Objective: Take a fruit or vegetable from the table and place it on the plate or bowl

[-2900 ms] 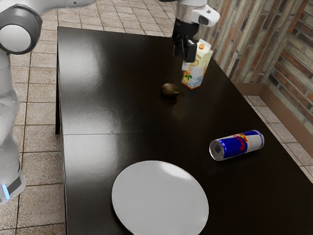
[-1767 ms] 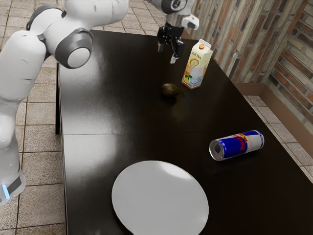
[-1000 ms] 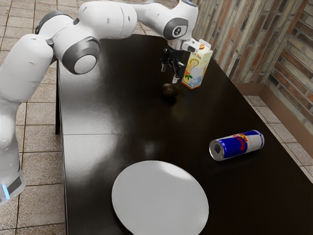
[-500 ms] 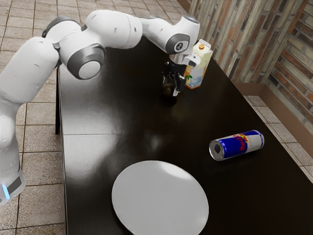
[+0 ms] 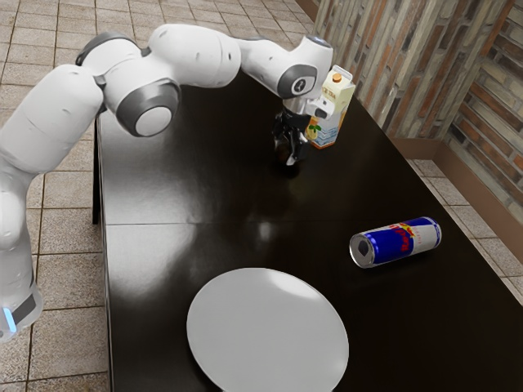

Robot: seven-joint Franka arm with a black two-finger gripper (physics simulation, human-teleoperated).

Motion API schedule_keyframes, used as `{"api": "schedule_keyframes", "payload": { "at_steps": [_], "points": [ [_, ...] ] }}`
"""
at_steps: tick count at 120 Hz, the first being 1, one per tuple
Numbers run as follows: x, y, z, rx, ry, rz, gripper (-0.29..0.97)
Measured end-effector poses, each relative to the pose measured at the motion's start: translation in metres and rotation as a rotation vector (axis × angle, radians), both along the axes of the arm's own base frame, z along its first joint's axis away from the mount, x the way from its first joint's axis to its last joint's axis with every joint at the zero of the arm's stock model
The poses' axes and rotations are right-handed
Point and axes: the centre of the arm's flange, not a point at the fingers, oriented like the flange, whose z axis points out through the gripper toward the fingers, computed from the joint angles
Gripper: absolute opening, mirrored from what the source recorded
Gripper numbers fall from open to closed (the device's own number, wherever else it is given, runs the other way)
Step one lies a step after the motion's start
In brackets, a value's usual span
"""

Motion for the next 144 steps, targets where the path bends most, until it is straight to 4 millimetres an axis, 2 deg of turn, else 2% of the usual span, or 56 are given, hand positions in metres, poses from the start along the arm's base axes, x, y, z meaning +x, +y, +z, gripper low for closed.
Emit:
{"api": "schedule_keyframes", "payload": {
  "at_steps": [14,24,31,40,49,65,73,83,106,118,135,144],
  "points": [
    [-0.001,-0.002,0.009,0.003,-0.010,-0.004,0.32],
    [-0.004,-0.004,0.027,0.005,-0.030,-0.007,0.31],
    [-0.017,-0.010,0.044,-0.009,-0.039,-0.011,0.30],
    [-0.042,-0.036,0.083,-0.031,-0.067,-0.060,0.29],
    [-0.076,-0.073,0.119,-0.044,-0.083,-0.140,0.29],
    [-0.145,-0.155,0.143,-0.032,-0.054,-0.312,0.29],
    [-0.172,-0.187,0.148,-0.013,-0.043,-0.382,0.29],
    [-0.189,-0.218,0.155,0.014,-0.040,-0.449,0.29],
    [-0.206,-0.293,0.155,0.056,-0.021,-0.600,0.29],
    [-0.216,-0.317,0.151,0.062,-0.009,-0.648,0.29],
    [-0.224,-0.366,0.143,0.059,-0.001,-0.738,0.29],
    [-0.227,-0.385,0.140,0.054,-0.003,-0.773,0.29]
  ]
}}
